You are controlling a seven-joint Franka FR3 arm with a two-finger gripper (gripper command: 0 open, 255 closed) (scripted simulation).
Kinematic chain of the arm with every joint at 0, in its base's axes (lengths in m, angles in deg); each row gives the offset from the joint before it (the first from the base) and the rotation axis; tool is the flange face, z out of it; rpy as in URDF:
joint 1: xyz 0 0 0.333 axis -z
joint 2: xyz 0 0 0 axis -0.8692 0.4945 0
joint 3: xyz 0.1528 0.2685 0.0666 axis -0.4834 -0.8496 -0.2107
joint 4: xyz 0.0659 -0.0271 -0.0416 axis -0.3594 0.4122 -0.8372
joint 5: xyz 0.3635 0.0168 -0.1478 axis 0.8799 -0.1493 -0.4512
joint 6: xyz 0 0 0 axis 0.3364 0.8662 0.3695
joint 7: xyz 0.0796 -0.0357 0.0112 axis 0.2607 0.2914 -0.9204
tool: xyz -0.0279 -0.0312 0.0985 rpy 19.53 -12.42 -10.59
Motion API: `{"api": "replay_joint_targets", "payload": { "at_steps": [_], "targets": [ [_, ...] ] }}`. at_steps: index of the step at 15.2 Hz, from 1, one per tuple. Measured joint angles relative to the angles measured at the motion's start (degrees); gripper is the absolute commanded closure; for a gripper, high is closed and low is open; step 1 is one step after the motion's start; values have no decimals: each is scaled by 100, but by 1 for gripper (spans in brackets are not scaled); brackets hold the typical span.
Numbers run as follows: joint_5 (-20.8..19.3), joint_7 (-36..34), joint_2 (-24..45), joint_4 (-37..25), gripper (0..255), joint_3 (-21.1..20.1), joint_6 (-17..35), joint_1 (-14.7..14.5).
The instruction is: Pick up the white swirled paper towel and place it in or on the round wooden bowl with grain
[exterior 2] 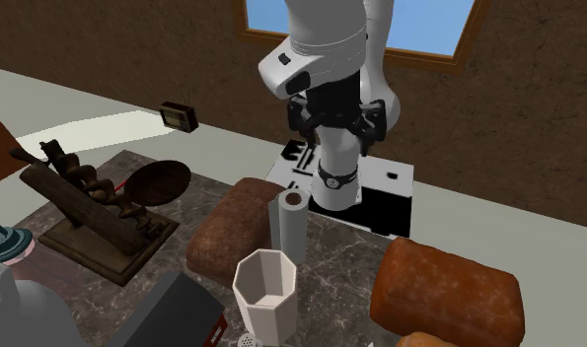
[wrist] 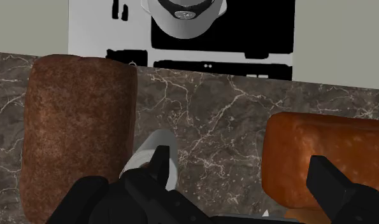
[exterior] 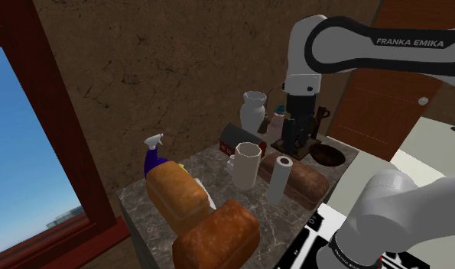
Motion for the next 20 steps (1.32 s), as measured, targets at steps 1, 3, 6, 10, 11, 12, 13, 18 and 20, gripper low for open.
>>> {"api": "replay_joint_targets", "payload": {
  "at_steps": [1,3,6,10,11,12,13,18,20],
  "targets": [
    [0,0,0,0,0,0,0,0],
    [-20,-115,-29,208,0,-15,299,89],
    [-150,-276,-26,659,0,45,1045,341],
    [-279,-592,53,1205,0,81,2096,681],
    [-287,-704,94,1313,0,62,2361,750],
    [-319,-767,153,1417,0,73,2617,828],
    [-336,-791,230,1487,0,84,2817,870],
    [-343,-800,379,1782,0,90,3317,909],
    [-329,-805,441,1890,0,80,3488,900]
  ]
}}
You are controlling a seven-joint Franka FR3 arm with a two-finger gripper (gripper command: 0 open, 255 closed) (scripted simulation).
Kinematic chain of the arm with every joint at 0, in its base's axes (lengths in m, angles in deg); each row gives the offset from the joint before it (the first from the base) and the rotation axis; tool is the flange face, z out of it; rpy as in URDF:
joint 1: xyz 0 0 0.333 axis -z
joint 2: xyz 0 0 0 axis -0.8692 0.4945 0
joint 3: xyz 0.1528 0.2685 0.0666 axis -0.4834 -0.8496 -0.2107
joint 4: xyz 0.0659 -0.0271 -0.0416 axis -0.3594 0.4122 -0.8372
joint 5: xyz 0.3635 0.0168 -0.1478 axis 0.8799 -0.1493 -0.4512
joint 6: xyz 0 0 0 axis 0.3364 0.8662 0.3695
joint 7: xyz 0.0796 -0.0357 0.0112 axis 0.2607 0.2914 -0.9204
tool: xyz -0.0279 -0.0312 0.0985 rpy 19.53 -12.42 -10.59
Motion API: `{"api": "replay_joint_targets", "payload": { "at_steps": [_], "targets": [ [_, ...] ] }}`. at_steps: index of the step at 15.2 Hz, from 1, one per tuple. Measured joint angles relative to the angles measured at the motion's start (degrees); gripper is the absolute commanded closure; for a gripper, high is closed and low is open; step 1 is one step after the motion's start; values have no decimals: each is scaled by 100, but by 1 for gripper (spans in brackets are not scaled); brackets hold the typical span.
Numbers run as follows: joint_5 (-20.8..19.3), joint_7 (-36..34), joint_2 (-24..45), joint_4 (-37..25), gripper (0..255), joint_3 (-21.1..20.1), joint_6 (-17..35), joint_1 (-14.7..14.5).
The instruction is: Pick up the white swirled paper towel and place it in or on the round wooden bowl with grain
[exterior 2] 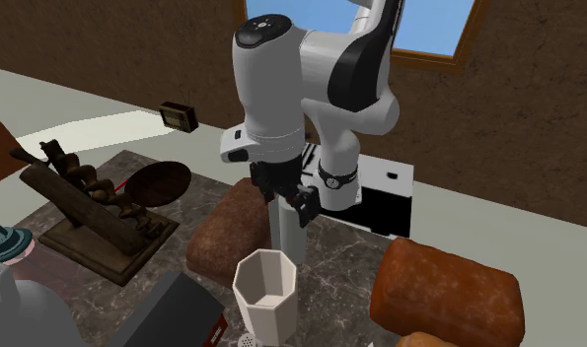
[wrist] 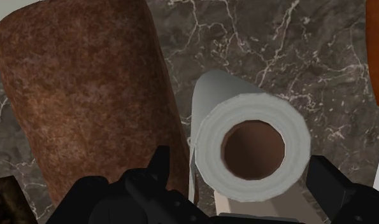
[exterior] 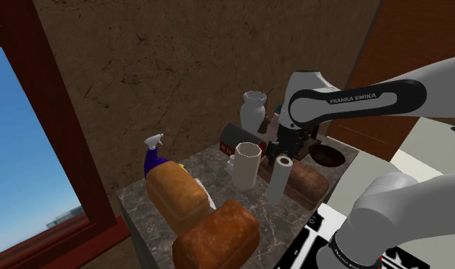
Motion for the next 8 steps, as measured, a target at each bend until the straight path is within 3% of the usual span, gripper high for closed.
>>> {"api": "replay_joint_targets", "payload": {
  "at_steps": [6,7,8],
  "targets": [
    [10,-9,-6,68,0,-11,66,-9],
    [10,-9,-6,68,255,-11,66,-9],
    [8,-9,-8,64,255,-11,67,-8]
  ]
}}
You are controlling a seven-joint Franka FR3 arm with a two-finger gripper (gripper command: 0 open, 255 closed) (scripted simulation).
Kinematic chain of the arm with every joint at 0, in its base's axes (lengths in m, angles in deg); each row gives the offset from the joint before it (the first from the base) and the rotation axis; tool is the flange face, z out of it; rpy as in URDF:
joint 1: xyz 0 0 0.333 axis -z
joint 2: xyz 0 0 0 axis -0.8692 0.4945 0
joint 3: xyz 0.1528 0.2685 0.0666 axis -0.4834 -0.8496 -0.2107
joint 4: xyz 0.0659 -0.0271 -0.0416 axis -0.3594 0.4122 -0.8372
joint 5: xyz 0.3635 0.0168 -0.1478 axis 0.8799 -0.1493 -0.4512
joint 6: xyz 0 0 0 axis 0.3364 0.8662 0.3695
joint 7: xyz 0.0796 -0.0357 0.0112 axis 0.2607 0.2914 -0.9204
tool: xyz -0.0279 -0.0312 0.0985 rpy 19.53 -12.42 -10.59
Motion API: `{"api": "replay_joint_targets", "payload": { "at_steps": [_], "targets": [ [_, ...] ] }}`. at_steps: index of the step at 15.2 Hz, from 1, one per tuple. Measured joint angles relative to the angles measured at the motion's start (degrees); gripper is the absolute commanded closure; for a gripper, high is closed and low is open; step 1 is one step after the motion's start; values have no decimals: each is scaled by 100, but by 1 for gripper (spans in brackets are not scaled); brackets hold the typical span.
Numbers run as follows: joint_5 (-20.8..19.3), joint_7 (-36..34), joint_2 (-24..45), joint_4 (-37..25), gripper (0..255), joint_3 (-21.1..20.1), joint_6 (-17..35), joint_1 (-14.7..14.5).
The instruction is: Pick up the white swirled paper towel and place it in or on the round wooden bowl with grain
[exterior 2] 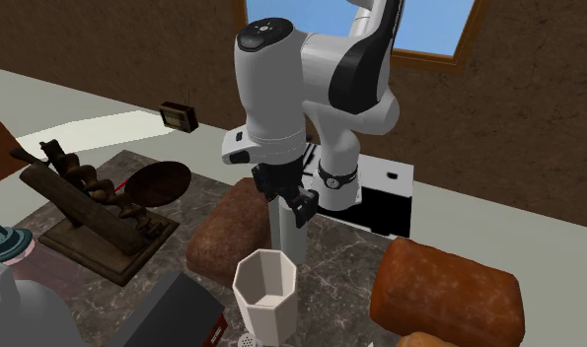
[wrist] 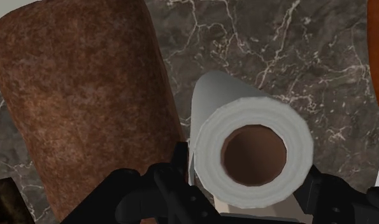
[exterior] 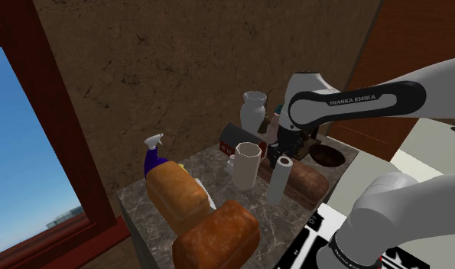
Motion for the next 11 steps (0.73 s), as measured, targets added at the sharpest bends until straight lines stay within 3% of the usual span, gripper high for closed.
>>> {"api": "replay_joint_targets", "payload": {
  "at_steps": [11],
  "targets": [
    [-4,-8,-54,-79,255,0,-135,1]
  ]
}}
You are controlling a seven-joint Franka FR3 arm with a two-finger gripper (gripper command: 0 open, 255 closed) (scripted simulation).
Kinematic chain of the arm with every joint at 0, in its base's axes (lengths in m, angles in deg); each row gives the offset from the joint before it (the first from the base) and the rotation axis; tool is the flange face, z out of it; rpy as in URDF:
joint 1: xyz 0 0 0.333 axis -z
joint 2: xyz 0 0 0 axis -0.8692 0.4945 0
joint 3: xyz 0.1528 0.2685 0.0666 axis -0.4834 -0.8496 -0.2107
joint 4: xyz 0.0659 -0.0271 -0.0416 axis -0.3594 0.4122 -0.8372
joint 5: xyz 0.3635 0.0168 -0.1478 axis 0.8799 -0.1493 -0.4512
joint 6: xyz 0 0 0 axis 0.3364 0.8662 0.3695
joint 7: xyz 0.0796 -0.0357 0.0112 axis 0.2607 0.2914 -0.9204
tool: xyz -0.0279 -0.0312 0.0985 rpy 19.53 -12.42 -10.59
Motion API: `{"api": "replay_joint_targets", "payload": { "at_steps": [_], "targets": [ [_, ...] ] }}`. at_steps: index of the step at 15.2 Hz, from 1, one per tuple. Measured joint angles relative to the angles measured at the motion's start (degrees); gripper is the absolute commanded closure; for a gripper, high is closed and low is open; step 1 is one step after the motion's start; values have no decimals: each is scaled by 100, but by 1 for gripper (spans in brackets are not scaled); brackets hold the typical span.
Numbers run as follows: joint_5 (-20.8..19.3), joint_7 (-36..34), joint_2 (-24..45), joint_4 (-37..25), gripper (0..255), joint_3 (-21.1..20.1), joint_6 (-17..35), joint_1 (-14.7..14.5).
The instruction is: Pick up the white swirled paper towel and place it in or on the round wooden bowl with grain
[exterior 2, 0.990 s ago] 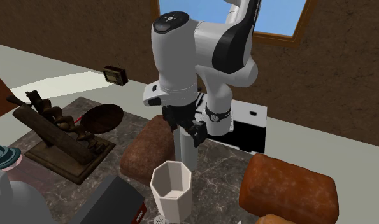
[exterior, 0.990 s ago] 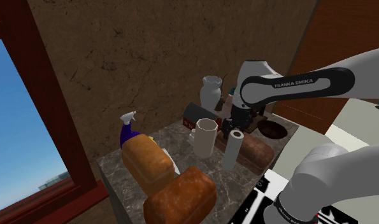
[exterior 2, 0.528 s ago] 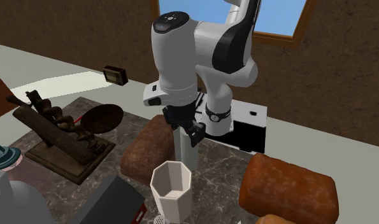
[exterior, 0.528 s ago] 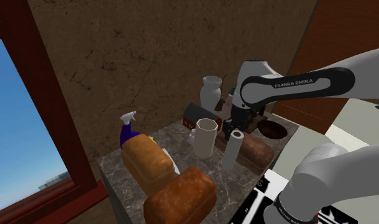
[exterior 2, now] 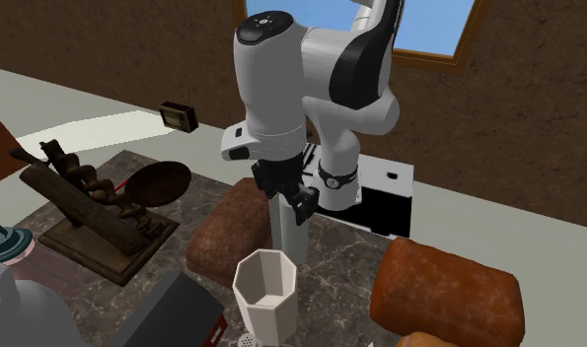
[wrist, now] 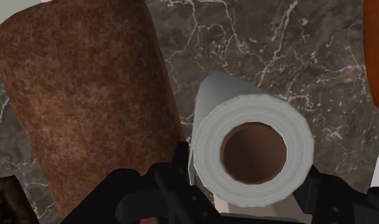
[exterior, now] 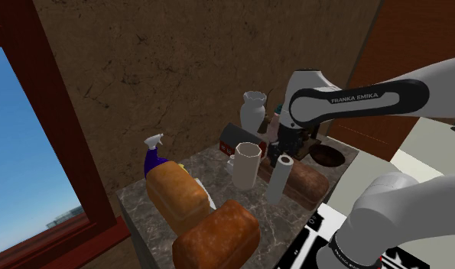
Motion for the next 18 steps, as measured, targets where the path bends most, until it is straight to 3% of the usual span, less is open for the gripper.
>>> {"api": "replay_joint_targets", "payload": {
  "at_steps": [18],
  "targets": [
    [-36,-83,-287,-1192,255,8,-1477,10]
  ]
}}
